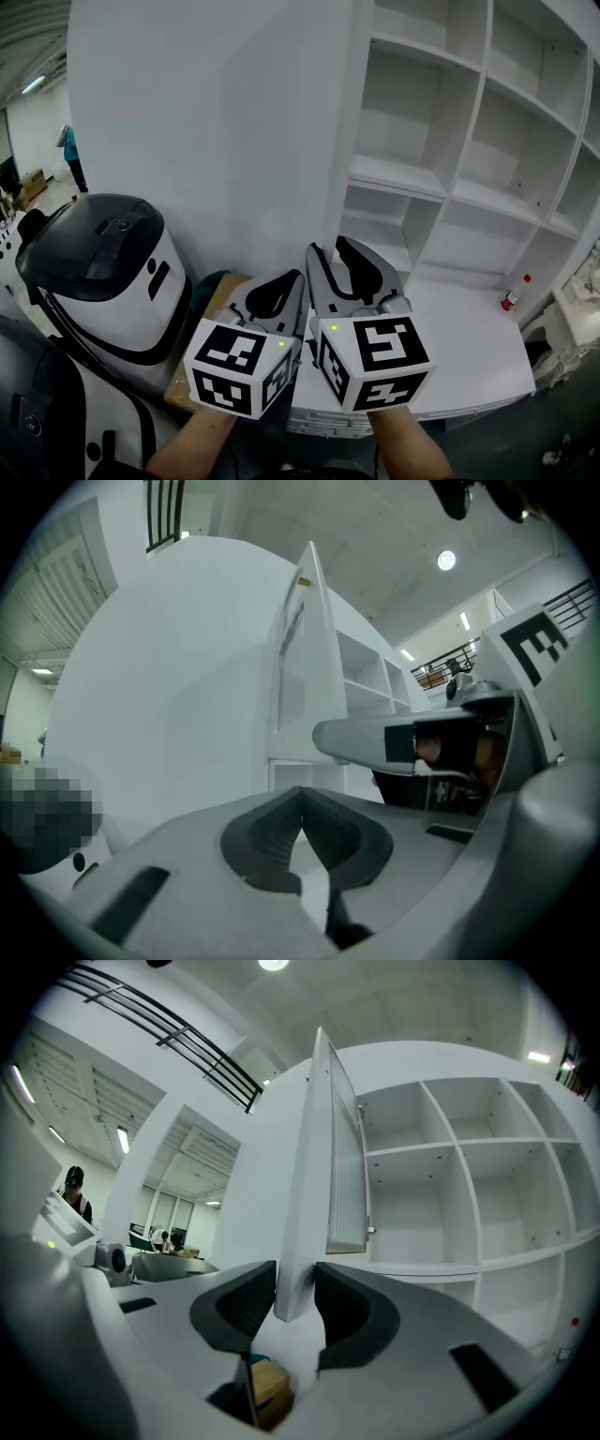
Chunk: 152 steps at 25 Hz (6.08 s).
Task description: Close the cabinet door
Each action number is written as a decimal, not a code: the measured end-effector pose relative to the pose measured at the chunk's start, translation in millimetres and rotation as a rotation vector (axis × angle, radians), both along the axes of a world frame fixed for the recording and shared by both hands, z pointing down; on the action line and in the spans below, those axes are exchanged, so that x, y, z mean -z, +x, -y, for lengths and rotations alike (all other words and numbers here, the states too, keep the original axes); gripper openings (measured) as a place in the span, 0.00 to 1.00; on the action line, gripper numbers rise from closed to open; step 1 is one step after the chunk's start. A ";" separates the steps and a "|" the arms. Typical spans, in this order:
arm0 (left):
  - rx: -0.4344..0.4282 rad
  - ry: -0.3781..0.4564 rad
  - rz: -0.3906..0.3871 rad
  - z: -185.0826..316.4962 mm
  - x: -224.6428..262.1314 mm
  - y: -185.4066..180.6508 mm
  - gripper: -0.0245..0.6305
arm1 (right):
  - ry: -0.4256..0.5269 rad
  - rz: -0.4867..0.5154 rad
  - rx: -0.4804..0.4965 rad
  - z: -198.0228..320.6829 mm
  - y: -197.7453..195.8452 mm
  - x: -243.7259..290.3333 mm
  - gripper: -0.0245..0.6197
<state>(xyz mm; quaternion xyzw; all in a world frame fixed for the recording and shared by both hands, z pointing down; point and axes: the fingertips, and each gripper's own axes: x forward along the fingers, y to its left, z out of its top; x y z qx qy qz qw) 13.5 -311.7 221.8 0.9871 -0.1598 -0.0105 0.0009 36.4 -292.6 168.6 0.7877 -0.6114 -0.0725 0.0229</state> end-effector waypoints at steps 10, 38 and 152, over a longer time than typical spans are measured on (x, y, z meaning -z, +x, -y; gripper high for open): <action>-0.035 -0.002 -0.026 -4.8 7.7 12.3 0.05 | 0.023 0.017 0.031 -10.0 7.1 1.9 0.23; -0.171 0.027 -0.038 -43.2 12.1 68.8 0.05 | 0.044 0.060 -0.034 -58.7 61.8 1.5 0.17; -0.104 0.071 0.032 -25.8 -6.8 348.4 0.05 | 0.070 0.094 0.103 -49.4 362.9 0.8 0.26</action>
